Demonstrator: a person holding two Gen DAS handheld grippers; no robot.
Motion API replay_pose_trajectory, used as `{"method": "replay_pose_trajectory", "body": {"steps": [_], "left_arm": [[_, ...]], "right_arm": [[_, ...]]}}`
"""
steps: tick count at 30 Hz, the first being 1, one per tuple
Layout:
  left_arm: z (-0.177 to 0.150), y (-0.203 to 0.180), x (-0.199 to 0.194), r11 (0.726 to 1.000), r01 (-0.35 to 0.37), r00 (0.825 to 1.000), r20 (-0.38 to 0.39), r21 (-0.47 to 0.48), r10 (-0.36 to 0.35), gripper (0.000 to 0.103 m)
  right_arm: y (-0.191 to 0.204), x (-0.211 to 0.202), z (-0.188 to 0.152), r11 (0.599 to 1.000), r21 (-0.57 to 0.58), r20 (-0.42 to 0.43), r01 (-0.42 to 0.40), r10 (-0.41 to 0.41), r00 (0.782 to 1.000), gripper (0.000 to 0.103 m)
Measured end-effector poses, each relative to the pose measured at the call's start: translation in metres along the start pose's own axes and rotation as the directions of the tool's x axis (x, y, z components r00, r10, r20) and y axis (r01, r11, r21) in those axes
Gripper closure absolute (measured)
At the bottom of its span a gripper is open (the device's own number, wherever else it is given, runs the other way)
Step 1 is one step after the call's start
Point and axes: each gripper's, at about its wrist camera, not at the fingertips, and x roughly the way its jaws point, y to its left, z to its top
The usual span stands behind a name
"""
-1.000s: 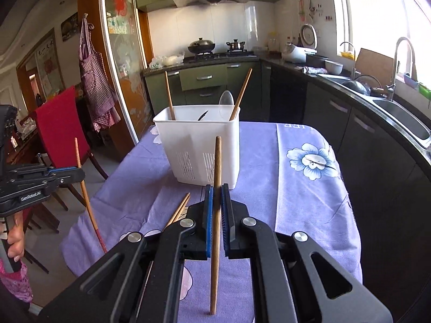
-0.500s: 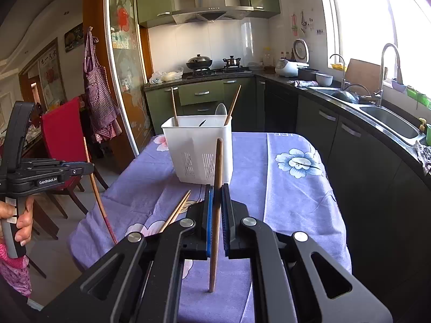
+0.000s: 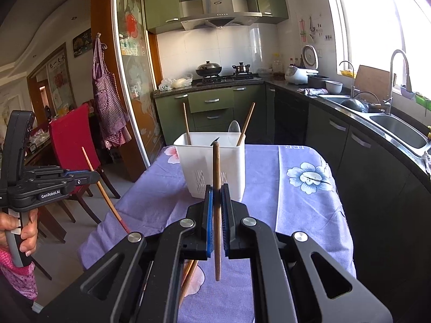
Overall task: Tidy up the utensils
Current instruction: 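Lift the chopstick in the left gripper over the basket while the right lifts its chopstick there, then open the left gripper to drop its chopstick into the basket while the right drops its chopstick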
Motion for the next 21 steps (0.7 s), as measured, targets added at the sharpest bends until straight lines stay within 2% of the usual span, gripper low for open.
{"method": "replay_pose_trajectory", "body": {"steps": [6,10,16,21], "left_arm": [[0.025,-0.003,-0.006,1.0,0.024,1.0,0.015,0.017,-0.024,0.097],[0.059,-0.005,-0.014,0.999,0.041,0.998,0.048,0.027,-0.042,0.097],[0.12,-0.01,-0.025,0.998,0.047,0.99,0.132,0.046,-0.053,0.097],[0.167,-0.015,-0.025,0.998,0.039,0.974,0.221,0.057,-0.05,0.097]], "right_arm": [[0.01,0.001,0.045,0.999,-0.035,0.044,-0.025,0.026,0.999,0.096],[0.014,0.006,0.086,0.998,-0.052,0.071,-0.045,0.049,0.996,0.096],[0.014,0.017,0.15,0.996,-0.065,0.135,-0.056,0.065,0.989,0.096],[0.01,0.029,0.205,0.997,-0.067,0.201,-0.04,0.053,0.978,0.096]]}}
